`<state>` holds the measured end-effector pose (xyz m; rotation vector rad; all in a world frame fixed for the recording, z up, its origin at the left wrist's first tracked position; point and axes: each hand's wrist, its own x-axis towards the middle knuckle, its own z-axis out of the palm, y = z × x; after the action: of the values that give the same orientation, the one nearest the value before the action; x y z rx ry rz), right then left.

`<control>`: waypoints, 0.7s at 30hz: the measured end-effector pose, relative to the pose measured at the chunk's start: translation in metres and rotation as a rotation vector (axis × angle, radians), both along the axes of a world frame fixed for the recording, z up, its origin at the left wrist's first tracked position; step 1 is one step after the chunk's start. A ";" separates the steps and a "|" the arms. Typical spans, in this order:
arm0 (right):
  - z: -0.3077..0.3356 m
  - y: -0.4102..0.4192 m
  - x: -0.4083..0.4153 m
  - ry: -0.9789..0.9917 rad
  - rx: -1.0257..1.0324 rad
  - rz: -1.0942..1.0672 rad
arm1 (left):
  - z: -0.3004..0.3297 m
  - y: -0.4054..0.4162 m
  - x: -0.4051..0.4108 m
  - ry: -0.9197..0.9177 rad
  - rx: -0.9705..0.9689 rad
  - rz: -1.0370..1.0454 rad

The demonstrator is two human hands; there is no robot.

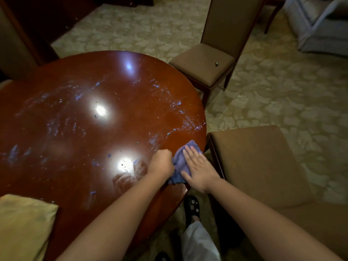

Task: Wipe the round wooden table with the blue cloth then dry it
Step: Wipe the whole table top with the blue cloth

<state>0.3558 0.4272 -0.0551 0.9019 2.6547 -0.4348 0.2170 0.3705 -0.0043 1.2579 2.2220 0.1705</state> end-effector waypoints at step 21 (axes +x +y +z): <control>0.002 0.040 -0.008 -0.070 0.025 -0.068 | 0.008 0.053 0.005 0.041 -0.003 -0.070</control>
<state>0.3482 0.4677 -0.0526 0.9991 2.5777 -0.3802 0.2221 0.4232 0.0036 1.3464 2.2083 0.1153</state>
